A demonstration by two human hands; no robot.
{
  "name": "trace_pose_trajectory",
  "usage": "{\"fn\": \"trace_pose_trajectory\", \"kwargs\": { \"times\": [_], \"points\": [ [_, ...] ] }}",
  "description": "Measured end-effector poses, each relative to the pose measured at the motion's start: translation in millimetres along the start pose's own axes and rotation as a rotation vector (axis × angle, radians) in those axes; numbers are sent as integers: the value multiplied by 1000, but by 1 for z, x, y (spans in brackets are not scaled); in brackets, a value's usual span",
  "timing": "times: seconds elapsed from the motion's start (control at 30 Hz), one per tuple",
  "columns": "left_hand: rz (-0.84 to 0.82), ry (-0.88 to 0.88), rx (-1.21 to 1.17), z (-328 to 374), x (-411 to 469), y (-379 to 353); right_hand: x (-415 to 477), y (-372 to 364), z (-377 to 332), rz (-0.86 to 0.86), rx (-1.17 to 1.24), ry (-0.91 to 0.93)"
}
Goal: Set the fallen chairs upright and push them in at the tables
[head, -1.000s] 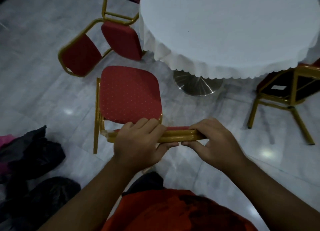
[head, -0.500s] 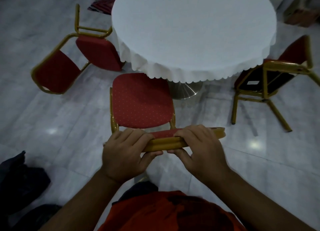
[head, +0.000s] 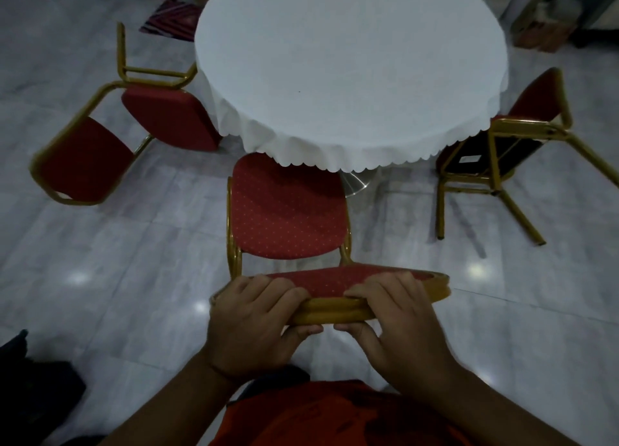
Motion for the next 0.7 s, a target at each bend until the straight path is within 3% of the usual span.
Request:
{"fn": "trace_pose_trajectory", "kwargs": {
  "times": [0.23, 0.37, 0.57, 0.7],
  "points": [
    [-68, 36, -155, -2, -29, -8, -13, -11, -16, -65, -40, 104],
    [-83, 30, -192, -13, -31, -14, -8, -15, -21, -62, -45, 69],
    [-210, 6, -224, -50, -46, -15, 8, -42, -48, -147, -26, 163],
    [-275, 132, -286, -84, -45, -4, 25, -49, -58, -181, 15, 140]
  ]
}}
Point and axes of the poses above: each hand's wrist, its own x-axis towards the middle knuckle, its own y-axis out of the back of the hand, z = x × y, the point moved 9 cm from there along x, towards the middle knuckle, and after that the axes turned 1 degree about -y, right-handed, at the moved point
